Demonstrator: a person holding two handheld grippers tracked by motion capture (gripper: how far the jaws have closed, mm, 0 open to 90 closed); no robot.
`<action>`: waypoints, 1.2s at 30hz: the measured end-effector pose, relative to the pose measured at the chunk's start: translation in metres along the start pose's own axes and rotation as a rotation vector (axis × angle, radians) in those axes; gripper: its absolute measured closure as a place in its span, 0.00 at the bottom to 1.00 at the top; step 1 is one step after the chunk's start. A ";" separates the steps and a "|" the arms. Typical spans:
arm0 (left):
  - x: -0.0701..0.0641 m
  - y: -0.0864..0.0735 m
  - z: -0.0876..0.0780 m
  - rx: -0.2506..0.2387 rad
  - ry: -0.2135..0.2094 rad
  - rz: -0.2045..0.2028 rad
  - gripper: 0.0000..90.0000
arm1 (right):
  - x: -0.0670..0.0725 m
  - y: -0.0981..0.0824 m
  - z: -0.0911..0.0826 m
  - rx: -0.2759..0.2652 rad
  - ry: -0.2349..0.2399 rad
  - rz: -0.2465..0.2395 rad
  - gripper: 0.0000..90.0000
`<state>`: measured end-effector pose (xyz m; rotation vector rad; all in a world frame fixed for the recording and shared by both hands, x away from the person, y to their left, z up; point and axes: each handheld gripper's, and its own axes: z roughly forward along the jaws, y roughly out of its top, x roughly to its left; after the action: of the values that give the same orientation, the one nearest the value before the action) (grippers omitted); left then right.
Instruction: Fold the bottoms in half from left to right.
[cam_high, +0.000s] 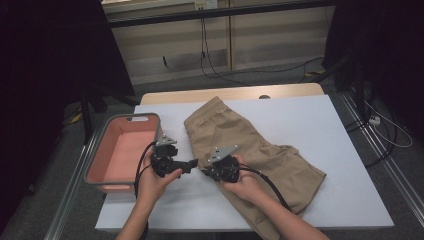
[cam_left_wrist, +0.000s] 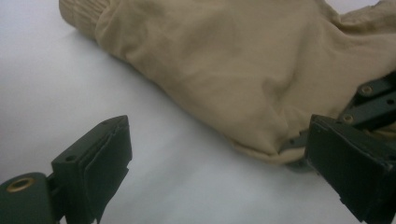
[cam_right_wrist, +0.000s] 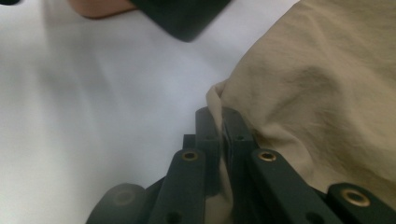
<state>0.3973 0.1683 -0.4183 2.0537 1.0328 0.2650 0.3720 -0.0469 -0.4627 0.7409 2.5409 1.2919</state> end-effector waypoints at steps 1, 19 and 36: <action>0.000 0.000 0.000 -0.004 0.003 0.003 0.08 | 0.002 0.000 0.000 0.002 0.007 -0.003 0.97; 0.002 0.002 -0.003 -0.017 0.003 -0.012 0.08 | -0.007 0.010 -0.038 -0.002 -0.047 0.063 0.43; 0.002 0.002 0.000 -0.011 -0.004 -0.012 0.07 | -0.041 -0.023 -0.099 0.038 -0.206 0.134 0.24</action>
<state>0.3995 0.1688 -0.4166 2.0369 1.0393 0.2592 0.3605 -0.1487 -0.4239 1.0121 2.3926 1.1417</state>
